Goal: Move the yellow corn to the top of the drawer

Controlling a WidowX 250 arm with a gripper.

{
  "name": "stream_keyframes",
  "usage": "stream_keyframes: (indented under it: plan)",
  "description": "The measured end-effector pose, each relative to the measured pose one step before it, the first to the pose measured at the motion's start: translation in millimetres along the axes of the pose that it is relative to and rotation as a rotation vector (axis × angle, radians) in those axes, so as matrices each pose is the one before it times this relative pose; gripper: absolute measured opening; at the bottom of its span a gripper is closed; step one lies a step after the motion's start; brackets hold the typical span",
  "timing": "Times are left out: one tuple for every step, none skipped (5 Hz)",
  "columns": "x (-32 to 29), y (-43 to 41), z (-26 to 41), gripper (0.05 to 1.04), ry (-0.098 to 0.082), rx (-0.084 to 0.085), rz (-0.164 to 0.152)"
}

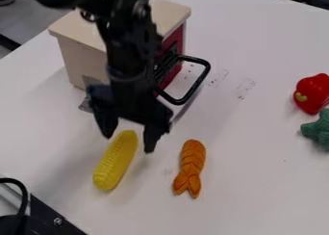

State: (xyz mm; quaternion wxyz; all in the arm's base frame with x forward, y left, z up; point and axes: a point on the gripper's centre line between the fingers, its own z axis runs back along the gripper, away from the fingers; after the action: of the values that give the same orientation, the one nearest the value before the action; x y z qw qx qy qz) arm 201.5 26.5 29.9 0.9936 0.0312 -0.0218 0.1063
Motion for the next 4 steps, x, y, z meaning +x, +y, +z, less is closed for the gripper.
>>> stream_keyframes:
  plan:
    - [-9.53,1.28,-23.31,0.991,0.0275,0.0139,0.0406]
    - [1.53,2.47,-7.61,0.947,0.0021,0.0308,0.0045]
    - [3.98,-0.74,0.03,0.674,-0.0077,0.0026,-0.0059]
    - [-2.07,-1.74,13.45,0.624,-0.0010,-0.0151,0.0099]
